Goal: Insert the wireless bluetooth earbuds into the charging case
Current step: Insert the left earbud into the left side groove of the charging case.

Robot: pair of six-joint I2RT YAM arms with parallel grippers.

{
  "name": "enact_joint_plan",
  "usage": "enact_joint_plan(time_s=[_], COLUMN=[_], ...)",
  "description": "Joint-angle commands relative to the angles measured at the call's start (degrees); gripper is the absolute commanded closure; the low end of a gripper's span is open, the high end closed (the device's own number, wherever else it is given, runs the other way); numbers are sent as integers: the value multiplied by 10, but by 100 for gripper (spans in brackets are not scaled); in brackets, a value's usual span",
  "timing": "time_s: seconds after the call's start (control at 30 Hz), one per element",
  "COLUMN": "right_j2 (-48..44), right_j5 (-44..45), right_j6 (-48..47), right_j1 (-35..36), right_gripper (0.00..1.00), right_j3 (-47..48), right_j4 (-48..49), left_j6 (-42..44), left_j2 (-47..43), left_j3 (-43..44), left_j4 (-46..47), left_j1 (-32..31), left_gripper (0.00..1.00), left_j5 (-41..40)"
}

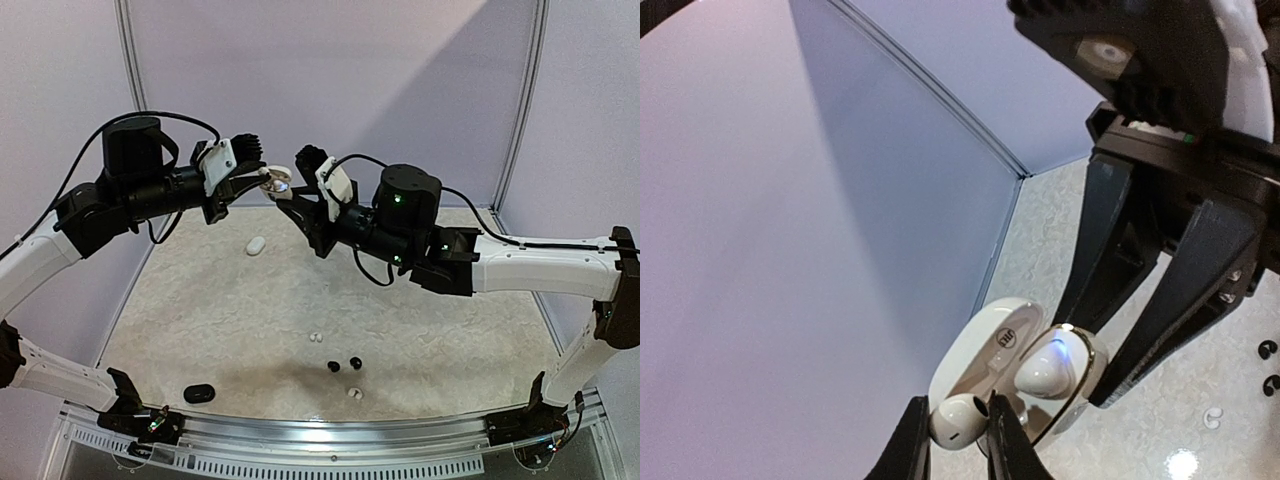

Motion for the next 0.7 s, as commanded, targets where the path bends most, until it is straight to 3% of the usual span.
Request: enact_joint_plan(time_s=[0.0, 0.67], right_j2=[2, 1], right_j5=[8, 10], right_j6=[3, 12], right_j1=[4, 4], right_gripper=[100, 100], right_j3=[20, 18], right_j4=[11, 9], left_j6=[5, -3], left_j2=[8, 3], left_j3=[-13, -15], left_j4=[-21, -27], left_j1=[-12, -12], left_gripper=[88, 73], left_j5=[0, 9])
